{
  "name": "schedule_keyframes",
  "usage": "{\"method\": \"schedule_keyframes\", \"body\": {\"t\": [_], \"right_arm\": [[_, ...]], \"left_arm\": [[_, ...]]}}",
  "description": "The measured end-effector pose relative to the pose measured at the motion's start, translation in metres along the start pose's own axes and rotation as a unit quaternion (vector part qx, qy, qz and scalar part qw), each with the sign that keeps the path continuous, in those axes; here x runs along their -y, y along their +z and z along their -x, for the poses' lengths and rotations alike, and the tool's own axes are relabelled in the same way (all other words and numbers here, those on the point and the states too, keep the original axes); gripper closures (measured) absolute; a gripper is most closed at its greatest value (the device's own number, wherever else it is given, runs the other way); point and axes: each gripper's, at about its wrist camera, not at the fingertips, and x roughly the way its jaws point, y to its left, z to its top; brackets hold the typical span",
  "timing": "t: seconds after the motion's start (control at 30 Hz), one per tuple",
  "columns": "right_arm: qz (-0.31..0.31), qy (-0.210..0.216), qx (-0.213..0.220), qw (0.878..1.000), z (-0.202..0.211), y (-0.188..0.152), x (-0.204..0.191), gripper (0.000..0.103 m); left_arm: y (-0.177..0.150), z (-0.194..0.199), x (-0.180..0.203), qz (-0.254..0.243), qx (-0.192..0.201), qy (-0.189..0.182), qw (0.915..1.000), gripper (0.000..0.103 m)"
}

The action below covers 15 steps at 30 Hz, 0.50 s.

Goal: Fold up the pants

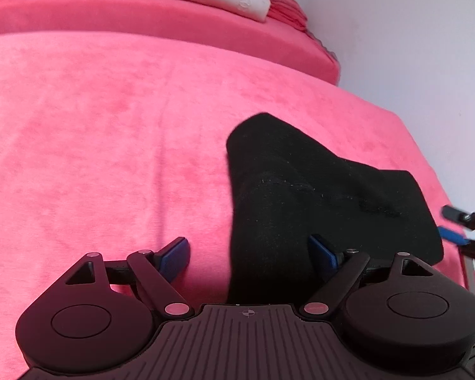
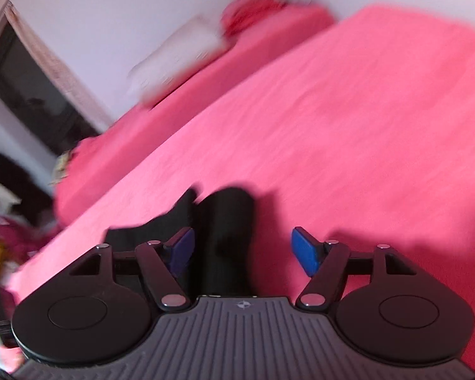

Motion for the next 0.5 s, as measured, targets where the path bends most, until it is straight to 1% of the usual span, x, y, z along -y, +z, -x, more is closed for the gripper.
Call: {"method": "schedule_keyframes", "body": {"t": [0.03,0.13,0.2,0.3,0.37,0.43,0.5], "right_arm": [[0.002,-0.006,0.011,1.000,0.007,0.003,0.002,0.026],[-0.002,0.014,0.028,0.999,0.023,0.005,0.009,0.025],[0.017,0.012,0.035,0.999,0.027,0.005,0.000,0.025],[0.070,0.014,0.039,0.997,0.026,0.003,-0.029,0.022],[0.103,0.035,0.037,0.993,0.026,0.000,-0.049,0.017],[0.132,0.064,0.028,0.989,0.019,-0.001,-0.074,0.016],[0.163,0.079,0.019,0.983,0.011,-0.005,-0.097,0.016]], "left_arm": [[-0.001,0.002,0.003,-0.008,0.002,0.003,1.0000,0.000],[-0.005,0.004,0.013,-0.028,0.007,0.013,0.9995,0.000],[-0.004,0.002,0.014,-0.039,0.009,0.019,0.9990,0.000],[-0.008,0.004,0.013,-0.042,0.014,0.018,0.9989,0.000],[-0.011,0.007,0.009,-0.038,0.015,0.014,0.9991,0.000],[-0.013,0.007,0.007,-0.034,0.017,0.010,0.9992,0.000],[-0.013,0.007,0.006,-0.033,0.019,0.008,0.9992,0.000]]}}
